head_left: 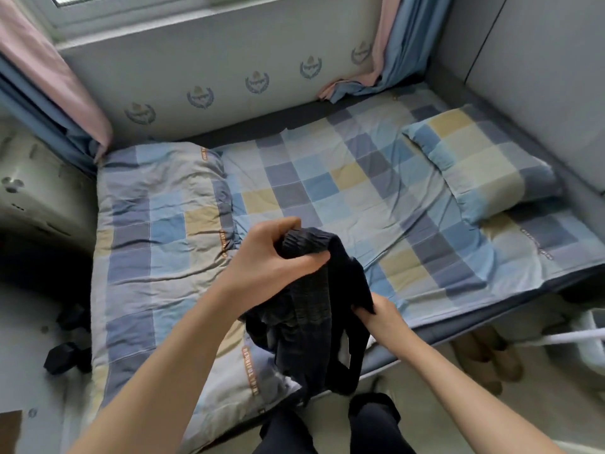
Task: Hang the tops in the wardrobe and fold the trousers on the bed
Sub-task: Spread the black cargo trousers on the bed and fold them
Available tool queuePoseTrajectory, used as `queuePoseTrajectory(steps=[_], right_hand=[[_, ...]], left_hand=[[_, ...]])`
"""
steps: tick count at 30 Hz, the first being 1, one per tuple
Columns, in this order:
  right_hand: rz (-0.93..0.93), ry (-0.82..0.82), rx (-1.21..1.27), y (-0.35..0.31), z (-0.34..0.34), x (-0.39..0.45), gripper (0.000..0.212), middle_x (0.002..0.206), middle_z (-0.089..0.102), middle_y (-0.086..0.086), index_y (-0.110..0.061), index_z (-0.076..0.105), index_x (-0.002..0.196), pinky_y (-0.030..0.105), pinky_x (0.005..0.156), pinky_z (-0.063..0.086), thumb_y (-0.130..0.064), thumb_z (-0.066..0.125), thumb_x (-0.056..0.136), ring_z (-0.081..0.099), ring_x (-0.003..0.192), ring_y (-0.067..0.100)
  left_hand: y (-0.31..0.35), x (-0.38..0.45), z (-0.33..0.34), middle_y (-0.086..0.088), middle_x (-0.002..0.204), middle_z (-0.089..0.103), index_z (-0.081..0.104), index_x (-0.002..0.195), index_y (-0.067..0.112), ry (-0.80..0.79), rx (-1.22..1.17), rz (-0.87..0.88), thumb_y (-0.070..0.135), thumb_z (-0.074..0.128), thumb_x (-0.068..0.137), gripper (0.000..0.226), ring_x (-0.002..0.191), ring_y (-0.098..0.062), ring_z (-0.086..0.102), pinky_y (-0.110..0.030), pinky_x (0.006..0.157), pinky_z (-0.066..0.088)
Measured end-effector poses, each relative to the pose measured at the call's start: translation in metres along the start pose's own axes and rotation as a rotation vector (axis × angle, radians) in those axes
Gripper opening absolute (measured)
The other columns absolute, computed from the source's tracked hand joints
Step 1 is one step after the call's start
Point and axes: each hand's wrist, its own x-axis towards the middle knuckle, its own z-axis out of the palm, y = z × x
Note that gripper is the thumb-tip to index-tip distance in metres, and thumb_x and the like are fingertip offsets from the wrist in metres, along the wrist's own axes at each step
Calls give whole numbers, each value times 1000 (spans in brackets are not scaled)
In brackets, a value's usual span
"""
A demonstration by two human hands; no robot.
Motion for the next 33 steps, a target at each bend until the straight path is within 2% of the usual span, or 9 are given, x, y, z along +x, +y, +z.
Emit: queuePoseTrajectory(steps=[3,8,14,17,21,24,27,30,33], right_hand=[[46,117,186,14,-72,0,17,68,55,-1,-13,53,75,29,58,37,-15,51,92,51,66,14],[18,250,641,-20,-172,4,24,74,63,4,-16,60,79,31,69,47,0,45,89,59,74,16],[-92,185,837,-71,-252,14,43,101,56,15,-20,44,112,35,72,51,9,54,81,60,82,23],[-237,165,549,-76,-285,15,60,103,51,18,-31,34,119,40,83,48,7,60,80,57,88,25],[-353,205,305,-82,-303,17,27,81,53,6,-25,55,91,23,71,43,-1,64,84,52,72,11],[-249,275,317,-82,-314,29,15,76,54,4,-22,58,77,32,70,45,-10,61,86,53,72,14],[-148,303,309,-75,-322,43,1,86,64,8,-18,64,85,44,83,56,-19,64,85,63,89,24],[-139,299,276,-68,-323,49,5,85,66,8,-19,64,82,42,79,57,-17,65,87,63,90,25],[-186,281,126,-58,-317,48,12,76,63,1,-22,64,77,38,71,55,-18,65,88,62,82,21]], left_hand=[[9,23,20,6,60,53,53,69,18,277,110,-15,38,64,71,23,56,-4,50,-16,52,37],[-5,63,58,12,79,68,63,89,27,517,191,-252,62,74,63,45,74,0,64,-21,61,51],[-30,75,75,-16,85,65,61,94,5,484,233,-487,34,58,71,37,84,-31,62,-40,68,48],[-34,65,62,-6,64,63,66,70,16,508,274,-336,3,55,76,18,64,-22,54,-19,59,42],[-33,62,31,-12,96,69,70,106,9,322,601,45,-23,52,76,48,88,-31,66,-12,72,39],[-23,60,7,-5,142,45,35,150,24,-8,951,315,-21,55,78,87,110,-27,59,-29,86,49],[-21,58,-3,-8,156,29,23,153,38,-242,1347,556,-24,61,63,116,112,-28,56,-39,79,57],[-34,56,-7,-1,149,41,22,153,39,-347,1273,481,4,64,87,86,117,-24,56,-36,90,52],[-43,56,-16,1,147,40,69,114,27,-458,1283,412,18,64,89,27,120,-21,54,-33,92,51]])
